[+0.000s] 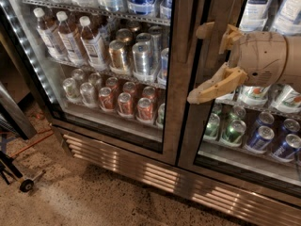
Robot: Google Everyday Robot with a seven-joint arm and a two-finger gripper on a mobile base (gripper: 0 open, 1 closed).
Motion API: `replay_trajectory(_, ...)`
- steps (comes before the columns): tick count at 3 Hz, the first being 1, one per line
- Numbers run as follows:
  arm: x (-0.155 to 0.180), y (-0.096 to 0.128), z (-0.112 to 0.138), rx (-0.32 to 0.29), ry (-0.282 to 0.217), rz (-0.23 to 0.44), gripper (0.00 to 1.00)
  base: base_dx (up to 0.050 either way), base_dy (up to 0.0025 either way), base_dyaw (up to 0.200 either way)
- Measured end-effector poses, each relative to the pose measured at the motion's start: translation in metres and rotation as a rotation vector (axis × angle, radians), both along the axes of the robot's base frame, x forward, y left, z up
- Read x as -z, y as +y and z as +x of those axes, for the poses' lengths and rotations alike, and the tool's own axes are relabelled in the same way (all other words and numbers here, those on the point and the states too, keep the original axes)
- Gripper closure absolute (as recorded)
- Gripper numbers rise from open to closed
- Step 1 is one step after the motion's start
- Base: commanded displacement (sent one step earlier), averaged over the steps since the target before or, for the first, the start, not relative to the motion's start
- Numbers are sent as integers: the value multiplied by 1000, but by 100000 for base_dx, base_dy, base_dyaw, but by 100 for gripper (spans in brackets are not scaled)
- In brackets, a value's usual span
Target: Open right fridge door
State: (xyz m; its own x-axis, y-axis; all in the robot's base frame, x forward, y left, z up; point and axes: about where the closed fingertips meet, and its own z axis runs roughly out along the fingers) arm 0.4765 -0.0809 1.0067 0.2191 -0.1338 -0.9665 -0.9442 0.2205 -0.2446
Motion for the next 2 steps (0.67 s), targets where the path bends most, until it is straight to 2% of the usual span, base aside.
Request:
replay_trajectory(1, 0, 0, 0, 0, 0, 0, 0, 0, 0, 0)
replay_trajectory(2, 0, 0, 0, 0, 0, 0, 19, 0, 0, 0)
